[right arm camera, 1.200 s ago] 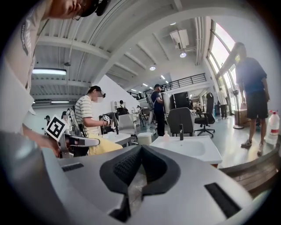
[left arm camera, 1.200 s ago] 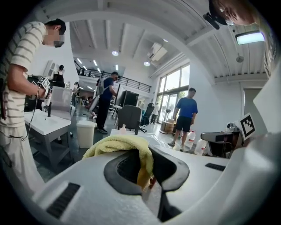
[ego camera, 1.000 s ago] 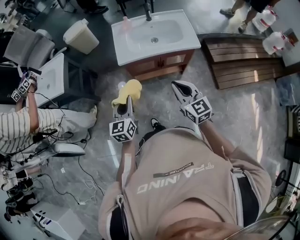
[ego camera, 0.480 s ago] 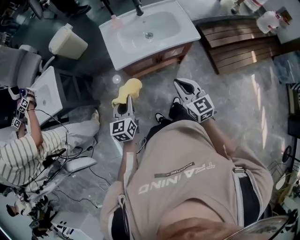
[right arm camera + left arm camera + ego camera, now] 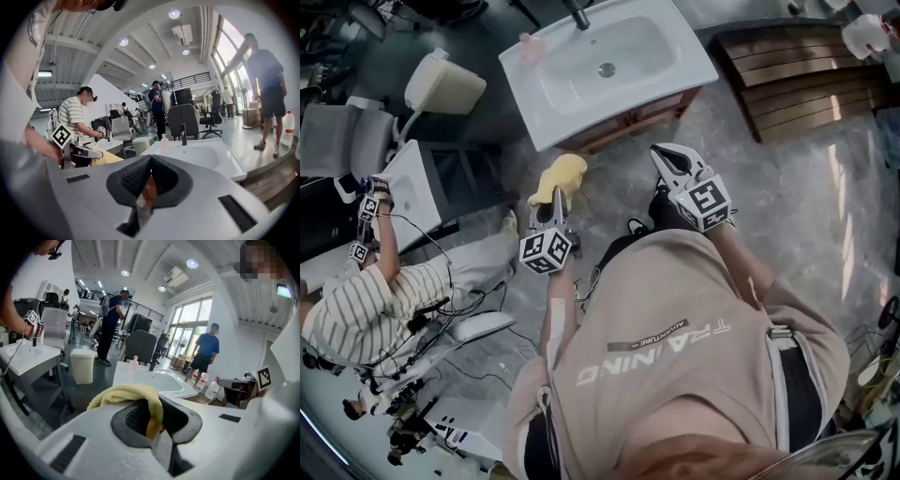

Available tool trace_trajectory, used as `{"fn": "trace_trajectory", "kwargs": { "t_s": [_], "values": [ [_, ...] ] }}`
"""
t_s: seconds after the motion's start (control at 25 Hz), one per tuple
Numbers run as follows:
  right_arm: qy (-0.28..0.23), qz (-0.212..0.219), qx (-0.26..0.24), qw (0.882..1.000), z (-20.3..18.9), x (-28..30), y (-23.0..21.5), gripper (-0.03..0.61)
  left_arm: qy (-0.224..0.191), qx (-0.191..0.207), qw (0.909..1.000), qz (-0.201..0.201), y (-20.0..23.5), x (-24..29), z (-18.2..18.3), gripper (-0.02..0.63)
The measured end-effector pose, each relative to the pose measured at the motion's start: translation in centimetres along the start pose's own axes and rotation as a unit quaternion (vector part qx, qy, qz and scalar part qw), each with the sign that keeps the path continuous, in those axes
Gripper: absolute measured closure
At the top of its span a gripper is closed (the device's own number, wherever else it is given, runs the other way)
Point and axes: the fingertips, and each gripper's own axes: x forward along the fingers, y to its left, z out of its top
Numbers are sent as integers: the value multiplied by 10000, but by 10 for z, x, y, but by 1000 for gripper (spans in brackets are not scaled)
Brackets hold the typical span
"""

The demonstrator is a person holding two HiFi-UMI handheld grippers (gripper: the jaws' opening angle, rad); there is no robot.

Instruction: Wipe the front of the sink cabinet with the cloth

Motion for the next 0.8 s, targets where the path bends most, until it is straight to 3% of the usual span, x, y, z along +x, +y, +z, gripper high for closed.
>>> {"fn": "trace_trajectory", "kwargs": {
  "t_s": [0.2,0.4,0.64,0.8],
  "values": [
    [40,115,110,9999,-1,14,-31,566,157,-261,9991,282,13,21,5,574],
    [237,222,121,9994,-12,17,-44,566,356,-243,9982,425,21,39,-1,574],
    [626,294,260,9973,-43,27,-43,566,950,-82,9950,302,39,71,-36,574],
    [592,32,416,9974,-52,29,-39,566,1443,-103,9891,275,69,94,-68,574]
  ]
}}
